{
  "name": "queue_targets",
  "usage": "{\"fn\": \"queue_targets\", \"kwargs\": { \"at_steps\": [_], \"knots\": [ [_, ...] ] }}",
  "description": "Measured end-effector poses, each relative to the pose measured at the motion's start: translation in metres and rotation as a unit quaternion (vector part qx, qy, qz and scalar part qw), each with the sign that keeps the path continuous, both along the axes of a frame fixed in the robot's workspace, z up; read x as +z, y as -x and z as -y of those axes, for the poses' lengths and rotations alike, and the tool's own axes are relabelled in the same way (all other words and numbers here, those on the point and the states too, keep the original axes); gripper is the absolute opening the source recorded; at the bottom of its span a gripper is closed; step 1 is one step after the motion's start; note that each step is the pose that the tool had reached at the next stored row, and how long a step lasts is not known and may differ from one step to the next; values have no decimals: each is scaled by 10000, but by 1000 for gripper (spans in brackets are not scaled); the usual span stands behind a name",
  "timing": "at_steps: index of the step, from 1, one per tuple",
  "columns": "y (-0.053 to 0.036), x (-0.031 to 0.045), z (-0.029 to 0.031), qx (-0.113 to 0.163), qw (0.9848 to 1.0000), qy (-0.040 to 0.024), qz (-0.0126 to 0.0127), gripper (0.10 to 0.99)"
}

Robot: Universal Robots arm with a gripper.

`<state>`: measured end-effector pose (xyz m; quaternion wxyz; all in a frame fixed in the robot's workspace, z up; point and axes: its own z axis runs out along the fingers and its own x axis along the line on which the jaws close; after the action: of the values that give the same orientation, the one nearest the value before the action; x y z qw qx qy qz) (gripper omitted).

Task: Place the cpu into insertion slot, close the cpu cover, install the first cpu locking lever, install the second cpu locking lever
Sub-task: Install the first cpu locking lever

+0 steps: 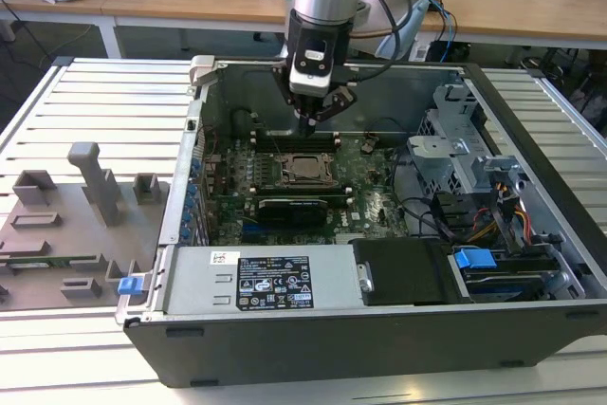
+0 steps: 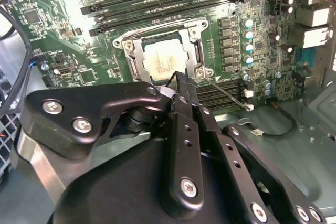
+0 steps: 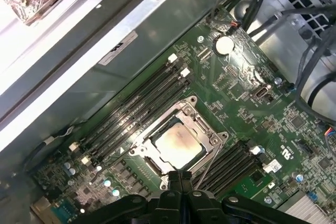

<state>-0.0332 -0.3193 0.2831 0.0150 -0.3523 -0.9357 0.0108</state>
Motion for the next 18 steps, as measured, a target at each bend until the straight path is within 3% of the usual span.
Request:
{"fn": "queue_targets", "kwargs": {
  "at_steps": [9,18],
  "knots": [
    [0,0,0,415,9991,0,0,106],
    [0,0,0,880,9961,0,0,106]
  ]
}}
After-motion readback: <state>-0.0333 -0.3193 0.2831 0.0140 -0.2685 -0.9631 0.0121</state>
